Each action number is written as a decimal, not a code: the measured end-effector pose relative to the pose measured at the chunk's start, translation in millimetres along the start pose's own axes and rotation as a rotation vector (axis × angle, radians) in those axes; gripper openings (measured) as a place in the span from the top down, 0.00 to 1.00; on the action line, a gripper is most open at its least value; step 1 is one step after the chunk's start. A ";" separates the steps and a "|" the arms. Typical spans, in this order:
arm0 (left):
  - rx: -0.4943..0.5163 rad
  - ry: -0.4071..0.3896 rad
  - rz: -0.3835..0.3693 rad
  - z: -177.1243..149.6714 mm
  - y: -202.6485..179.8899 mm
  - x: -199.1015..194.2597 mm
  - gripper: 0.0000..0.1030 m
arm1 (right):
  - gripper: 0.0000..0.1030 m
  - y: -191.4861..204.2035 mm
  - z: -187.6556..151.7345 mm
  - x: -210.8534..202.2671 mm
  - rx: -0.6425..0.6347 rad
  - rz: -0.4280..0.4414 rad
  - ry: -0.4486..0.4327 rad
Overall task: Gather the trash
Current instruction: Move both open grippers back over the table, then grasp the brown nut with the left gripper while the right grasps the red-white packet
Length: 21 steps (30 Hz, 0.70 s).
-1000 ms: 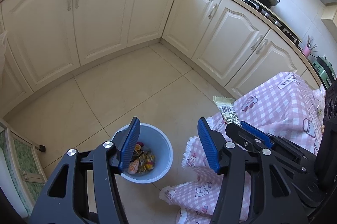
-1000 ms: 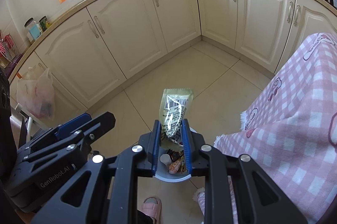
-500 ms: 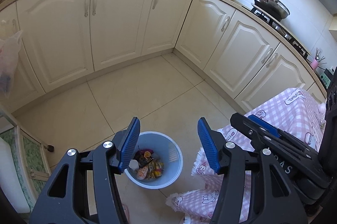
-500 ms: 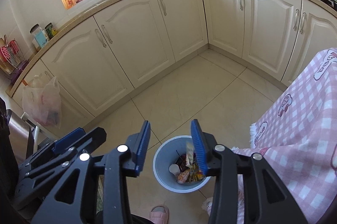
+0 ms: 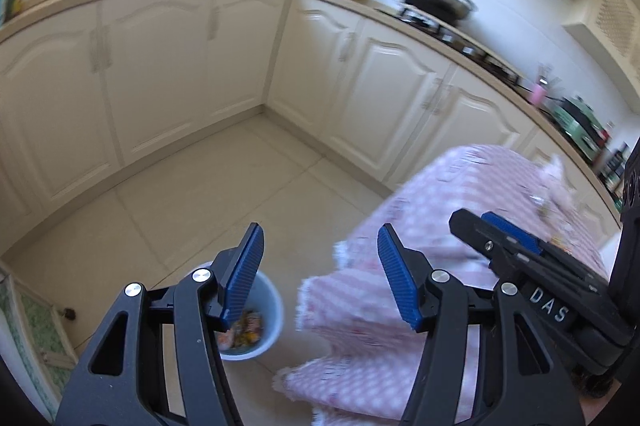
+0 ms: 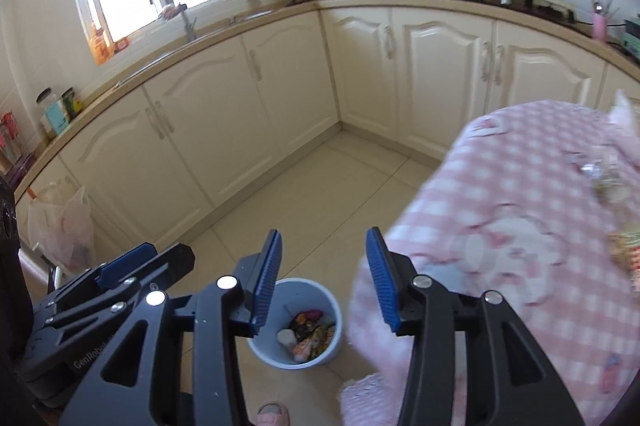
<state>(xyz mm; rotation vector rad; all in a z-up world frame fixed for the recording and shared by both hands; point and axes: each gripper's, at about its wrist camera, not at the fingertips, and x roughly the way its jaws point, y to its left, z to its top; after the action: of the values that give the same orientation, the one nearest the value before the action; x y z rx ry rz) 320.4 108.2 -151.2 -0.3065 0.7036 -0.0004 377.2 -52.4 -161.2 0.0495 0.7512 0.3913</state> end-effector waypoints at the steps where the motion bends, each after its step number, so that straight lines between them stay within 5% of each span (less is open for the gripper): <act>1: 0.016 0.000 -0.012 -0.5 -8.7 -0.9 0.45 | 0.57 -13.9 0.7 -12.7 0.012 -0.018 -0.020; 11: 0.221 0.058 -0.171 -12.3 -144.8 10.2 0.44 | 0.55 -158.2 -16.1 -109.4 0.188 -0.216 -0.122; 21: 0.409 0.172 -0.213 -33.8 -242.1 43.1 0.44 | 0.50 -235.6 -37.2 -113.8 0.302 -0.306 -0.048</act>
<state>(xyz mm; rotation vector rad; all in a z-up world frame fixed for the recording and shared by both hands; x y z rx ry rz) 356.6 -136.8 -135.8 0.0133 0.8199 -0.3729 354.2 -315.7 -156.8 0.2236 0.7519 -0.0167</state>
